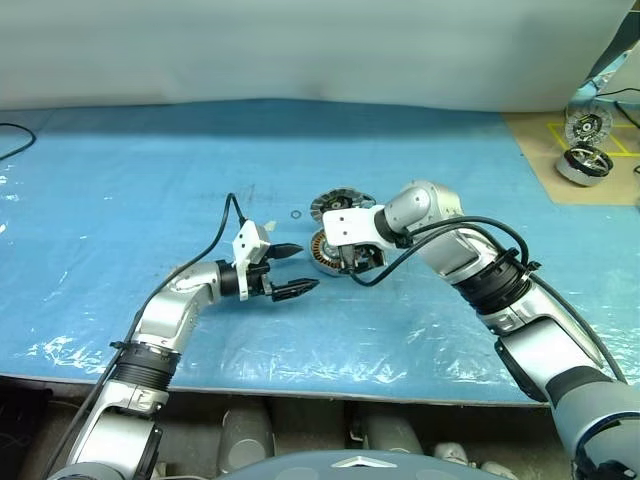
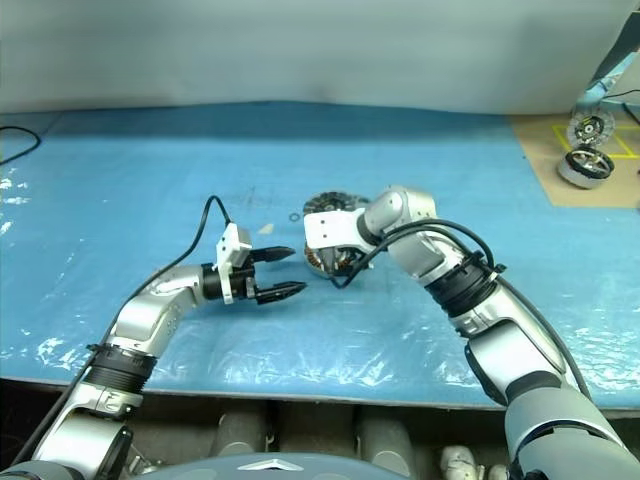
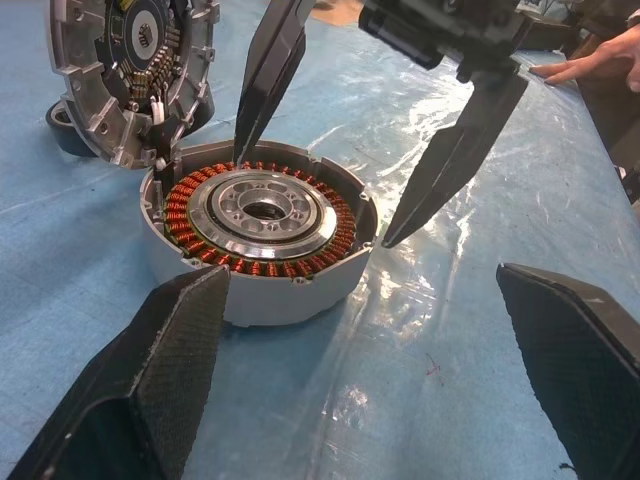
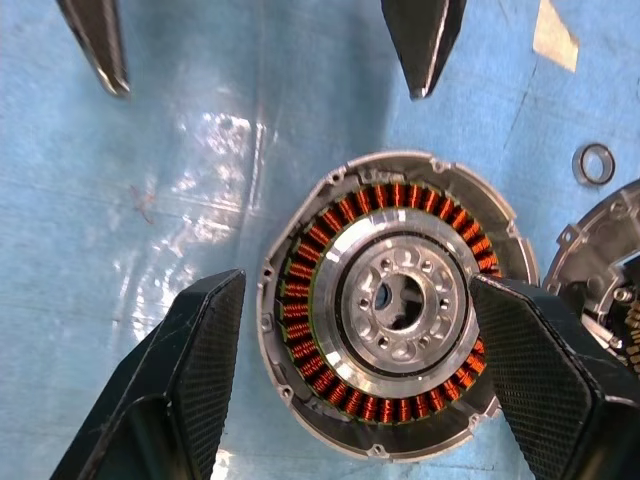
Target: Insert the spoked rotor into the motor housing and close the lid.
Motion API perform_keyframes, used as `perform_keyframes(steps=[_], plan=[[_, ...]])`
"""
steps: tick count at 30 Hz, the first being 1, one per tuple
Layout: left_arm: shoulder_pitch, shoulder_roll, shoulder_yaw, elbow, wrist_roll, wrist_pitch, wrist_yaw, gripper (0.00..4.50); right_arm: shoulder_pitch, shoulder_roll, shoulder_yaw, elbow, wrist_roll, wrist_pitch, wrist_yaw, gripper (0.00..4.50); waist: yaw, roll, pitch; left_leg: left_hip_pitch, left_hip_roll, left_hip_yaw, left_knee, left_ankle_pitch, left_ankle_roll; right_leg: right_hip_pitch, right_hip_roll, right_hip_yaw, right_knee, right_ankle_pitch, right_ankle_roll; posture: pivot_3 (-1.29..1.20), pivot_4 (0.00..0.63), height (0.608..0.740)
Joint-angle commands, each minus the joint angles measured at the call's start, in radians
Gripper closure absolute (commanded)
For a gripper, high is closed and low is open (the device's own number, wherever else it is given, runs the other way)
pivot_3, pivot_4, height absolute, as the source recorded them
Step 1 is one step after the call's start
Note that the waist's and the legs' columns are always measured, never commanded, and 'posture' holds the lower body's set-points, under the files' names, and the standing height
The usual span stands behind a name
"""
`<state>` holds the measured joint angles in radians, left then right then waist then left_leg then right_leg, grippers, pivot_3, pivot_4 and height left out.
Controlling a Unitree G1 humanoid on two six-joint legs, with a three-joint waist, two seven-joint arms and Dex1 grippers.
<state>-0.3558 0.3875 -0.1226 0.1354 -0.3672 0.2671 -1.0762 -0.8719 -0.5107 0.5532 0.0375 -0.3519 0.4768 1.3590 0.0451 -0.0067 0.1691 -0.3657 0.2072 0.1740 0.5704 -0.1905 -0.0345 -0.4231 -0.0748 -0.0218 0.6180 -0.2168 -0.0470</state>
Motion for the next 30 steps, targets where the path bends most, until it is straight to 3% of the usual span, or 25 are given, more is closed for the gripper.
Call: perform_keyframes(steps=[1, 9, 12, 15, 20, 23, 30], plan=[[-0.018, 0.003, 0.007, -0.034, -0.005, -0.009, 0.0, 0.0, -0.039, -0.029, -0.073, -0.061, 0.068, 0.02, 0.027, 0.75, 0.0, 0.0, 0.0, 0.0, 0.0, 0.0, 0.0, 0.0, 0.0, 0.0, 0.0, 0.0, 0.0, 0.0, 0.0, 0.0, 0.15, 0.74], [-0.035, 0.001, 0.07, 0.023, 0.014, -0.087, 0.074, 0.0, 0.148, -0.105, -0.365, -0.157, 0.325, 0.199, -0.031, 0.75, 0.014, 0.0, 0.0, 0.0, 0.0, 0.0, -0.001, 0.0, 0.0, 0.0, 0.0, 0.0, -0.001, 0.0, 0.0, 0.0, 0.15, 0.74], [-0.046, -0.003, 0.09, 0.058, 0.022, -0.111, 0.1, 0.0, 0.246, -0.043, -0.533, -0.196, 0.434, 0.293, -0.158, 0.75, 0.021, 0.0, 0.0, 0.0, 0.0, 0.0, -0.001, 0.0, 0.0, 0.0, 0.0, 0.0, -0.002, 0.0, 0.0, 0.0, 0.15, 0.74], [-0.07, -0.011, 0.099, 0.117, 0.055, -0.163, 0.137, 0.0, 0.381, 0.068, -0.661, -0.236, 0.465, 0.18, -0.359, 0.75, 0.023, 0.0, 0.0, 0.0, 0.0, 0.0, -0.001, 0.0, 0.0, 0.0, 0.001, -0.001, -0.001, 0.0, 0.0, 0.0, 0.15, 0.74], [-0.168, -0.045, 0.102, 0.28, 0.102, -0.241, 0.195, 0.0, 0.532, 0.149, -0.637, -0.316, 0.523, 0.142, -0.442, 0.75, 0.025, 0.0, 0.0, -0.001, -0.001, 0.0, -0.003, 0.002, -0.004, -0.001, 0.0, 0.0, -0.004, 0.0, 0.0, 0.0, 0.15, 0.74], [-0.253, -0.06, 0.112, 0.433, 0.154, -0.319, 0.265, 0.0, 0.539, 0.185, -0.662, -0.364, 0.648, 0.238, -0.45, 0.75, 0.023, 0.0, 0.0, -0.001, -0.001, 0.0, -0.003, 0.002, -0.003, -0.001, 0.0, 0.0, -0.005, 0.001, 0.001, 0.0, 0.15, 0.74], [-0.396, -0.092, 0.113, 0.682, 0.174, -0.387, 0.239, 0.0, 0.584, 0.076, -0.609, -0.447, 0.749, 0.295, -0.429, 0.75, 0.032, 0.0, 0.0, -0.002, -0.002, 0.0, -0.007, 0.003, -0.004, 0.001, 0.0, -0.001, -0.012, 0.001, 0.002, 0.0, 0.15, 0.74]])
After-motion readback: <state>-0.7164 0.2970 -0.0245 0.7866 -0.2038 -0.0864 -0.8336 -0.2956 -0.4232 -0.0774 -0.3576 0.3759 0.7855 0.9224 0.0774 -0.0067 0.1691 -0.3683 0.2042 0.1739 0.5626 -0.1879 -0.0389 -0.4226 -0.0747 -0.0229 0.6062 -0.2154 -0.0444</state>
